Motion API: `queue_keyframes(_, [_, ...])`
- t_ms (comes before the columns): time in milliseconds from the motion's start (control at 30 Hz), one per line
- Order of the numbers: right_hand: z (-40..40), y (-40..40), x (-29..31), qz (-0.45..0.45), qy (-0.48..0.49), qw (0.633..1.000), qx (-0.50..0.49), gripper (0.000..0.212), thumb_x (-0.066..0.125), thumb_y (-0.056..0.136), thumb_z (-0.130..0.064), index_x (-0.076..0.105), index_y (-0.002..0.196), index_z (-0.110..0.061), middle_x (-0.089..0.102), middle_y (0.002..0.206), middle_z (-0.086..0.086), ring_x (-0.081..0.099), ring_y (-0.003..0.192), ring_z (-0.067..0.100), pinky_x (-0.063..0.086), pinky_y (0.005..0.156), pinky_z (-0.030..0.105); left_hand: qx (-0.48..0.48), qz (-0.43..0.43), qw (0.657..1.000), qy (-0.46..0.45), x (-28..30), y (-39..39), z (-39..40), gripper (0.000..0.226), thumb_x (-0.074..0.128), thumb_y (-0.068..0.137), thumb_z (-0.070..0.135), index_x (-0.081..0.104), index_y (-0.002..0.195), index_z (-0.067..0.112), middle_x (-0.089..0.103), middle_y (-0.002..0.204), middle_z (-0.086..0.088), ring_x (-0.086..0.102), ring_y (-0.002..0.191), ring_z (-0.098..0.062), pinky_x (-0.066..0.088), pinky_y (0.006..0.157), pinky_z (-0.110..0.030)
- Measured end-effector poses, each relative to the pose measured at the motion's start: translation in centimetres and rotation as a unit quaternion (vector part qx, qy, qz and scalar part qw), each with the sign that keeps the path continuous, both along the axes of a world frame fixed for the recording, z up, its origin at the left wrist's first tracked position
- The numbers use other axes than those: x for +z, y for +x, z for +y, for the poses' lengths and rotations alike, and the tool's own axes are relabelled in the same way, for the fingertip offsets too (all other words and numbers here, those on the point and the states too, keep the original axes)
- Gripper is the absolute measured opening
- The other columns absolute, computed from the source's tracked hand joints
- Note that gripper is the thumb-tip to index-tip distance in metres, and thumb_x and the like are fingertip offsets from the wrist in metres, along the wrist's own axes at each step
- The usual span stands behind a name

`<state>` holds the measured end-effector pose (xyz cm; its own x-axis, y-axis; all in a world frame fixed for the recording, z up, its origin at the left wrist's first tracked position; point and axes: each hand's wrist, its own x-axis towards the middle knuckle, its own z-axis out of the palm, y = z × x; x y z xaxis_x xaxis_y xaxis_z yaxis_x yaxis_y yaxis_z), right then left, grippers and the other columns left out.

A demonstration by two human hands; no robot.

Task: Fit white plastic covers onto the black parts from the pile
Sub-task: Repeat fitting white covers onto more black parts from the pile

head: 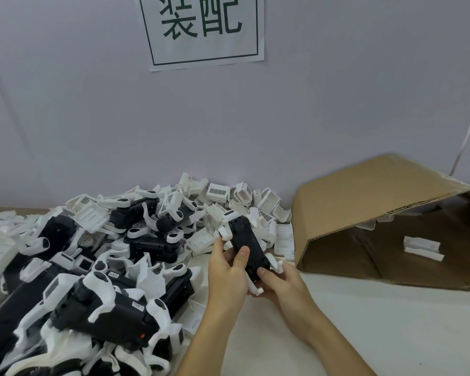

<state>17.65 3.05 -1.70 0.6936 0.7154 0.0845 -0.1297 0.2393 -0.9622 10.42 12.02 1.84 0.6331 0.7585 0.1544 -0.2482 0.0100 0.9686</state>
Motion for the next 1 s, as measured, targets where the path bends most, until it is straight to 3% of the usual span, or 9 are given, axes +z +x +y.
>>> queue_keyframes(67, [0.1, 0.0, 0.0, -0.009, 0.006, 1.0, 0.011, 0.018, 0.059, 0.09, -0.01, 0.069, 0.104, -0.01, 0.076, 0.091, 0.014, 0.071, 0.08, 0.023, 0.059, 0.072, 0.034, 0.01, 0.005, 1.0, -0.004, 0.0, 0.0, 0.1, 0.017, 0.052, 0.102, 0.007, 0.057, 0.11, 0.02, 0.07, 0.081, -0.014, 0.064, 0.048, -0.015, 0.051, 0.048, -0.019])
queue_keyframes(167, [0.2, 0.1, 0.0, -0.023, -0.007, 1.0, 0.018, 0.027, 0.056, 0.08, -0.015, 0.07, 0.102, -0.01, 0.075, 0.089, 0.012, 0.07, 0.078, 0.022, 0.059, 0.075, 0.038, 0.015, 0.006, 1.0, -0.001, 0.0, -0.1, 0.2, 0.017, 0.053, 0.101, 0.007, 0.058, 0.108, 0.022, 0.07, 0.08, -0.013, 0.066, 0.054, -0.011, 0.051, 0.051, -0.015])
queue_keyframes(333, [0.0, 0.1, -0.2, -0.028, -0.027, 0.999, -0.011, 0.022, 0.05, 0.098, 0.0, 0.065, 0.107, -0.012, 0.075, 0.085, 0.008, 0.071, 0.077, 0.022, 0.059, 0.074, 0.038, -0.012, 0.008, 1.0, 0.016, 0.2, 0.0, -0.1, 0.021, 0.053, 0.101, 0.003, 0.058, 0.116, 0.017, 0.077, 0.089, 0.004, 0.073, 0.077, -0.01, 0.053, 0.06, -0.016])
queue_keyframes(567, [0.0, 0.0, 0.0, -0.029, 0.017, 0.998, -0.056, 0.021, 0.058, 0.097, 0.0, 0.067, 0.109, -0.014, 0.075, 0.095, 0.01, 0.073, 0.083, 0.022, 0.058, 0.069, 0.03, -0.011, 0.02, 0.999, 0.048, 0.2, -0.2, 0.2, 0.018, 0.054, 0.102, 0.012, 0.071, 0.106, 0.016, 0.078, 0.09, -0.003, 0.074, 0.082, -0.018, 0.057, 0.072, -0.023])
queue_keyframes(633, [0.2, -0.1, -0.3, -0.086, 0.01, 0.99, -0.112, 0.02, 0.066, 0.092, -0.001, 0.065, 0.104, -0.016, 0.075, 0.094, 0.004, 0.072, 0.086, 0.02, 0.059, 0.071, 0.031, 0.009, 0.027, 0.999, 0.025, 0.1, -0.1, 0.6, 0.021, 0.054, 0.102, 0.016, 0.076, 0.101, 0.014, 0.079, 0.091, -0.001, 0.074, 0.091, -0.018, 0.056, 0.082, -0.026])
queue_keyframes(767, [0.6, -0.5, -0.6, -0.245, -0.016, 0.946, -0.209, 0.04, 0.075, 0.086, -0.005, 0.061, 0.107, -0.036, 0.071, 0.1, -0.017, 0.068, 0.096, 0.009, 0.056, 0.081, 0.022, -0.02, 0.043, 0.998, -0.029, 0.5, -0.2, 0.7, 0.034, 0.051, 0.101, 0.019, 0.081, 0.085, 0.023, 0.078, 0.09, 0.001, 0.073, 0.091, -0.009, 0.05, 0.083, -0.029])
queue_keyframes(833, [0.6, -0.5, -0.7, -0.348, -0.023, 0.909, -0.231, 0.05, 0.075, 0.083, -0.002, 0.059, 0.11, -0.041, 0.066, 0.107, -0.021, 0.064, 0.102, 0.008, 0.052, 0.084, 0.018, -0.035, 0.042, 0.998, -0.031, 0.9, -0.4, 0.5, 0.032, 0.056, 0.099, 0.029, 0.08, 0.078, 0.032, 0.078, 0.083, 0.006, 0.072, 0.08, -0.002, 0.049, 0.074, -0.024])
queue_keyframes(933, [0.5, -0.4, -0.8, -0.461, -0.025, 0.856, -0.233, 0.052, 0.076, 0.08, 0.0, 0.061, 0.116, -0.034, 0.059, 0.114, -0.014, 0.058, 0.107, 0.006, 0.05, 0.086, 0.019, -0.012, 0.028, 0.998, -0.063, 1.1, -0.4, 0.5, 0.032, 0.059, 0.097, 0.037, 0.076, 0.082, 0.015, 0.074, 0.07, 0.004, 0.069, 0.064, -0.002, 0.049, 0.054, -0.013])
queue_keyframes(1000, [0.6, -0.6, -0.9, -0.48, -0.008, 0.849, -0.221, 0.048, 0.07, 0.083, -0.002, 0.059, 0.121, -0.03, 0.056, 0.115, -0.016, 0.057, 0.11, 0.005, 0.048, 0.086, 0.016, 0.024, 0.025, 0.995, -0.093, 0.9, -0.4, 0.9, 0.033, 0.058, 0.098, 0.037, 0.069, 0.091, 0.007, 0.071, 0.065, 0.006, 0.066, 0.058, -0.001, 0.046, 0.05, -0.011])
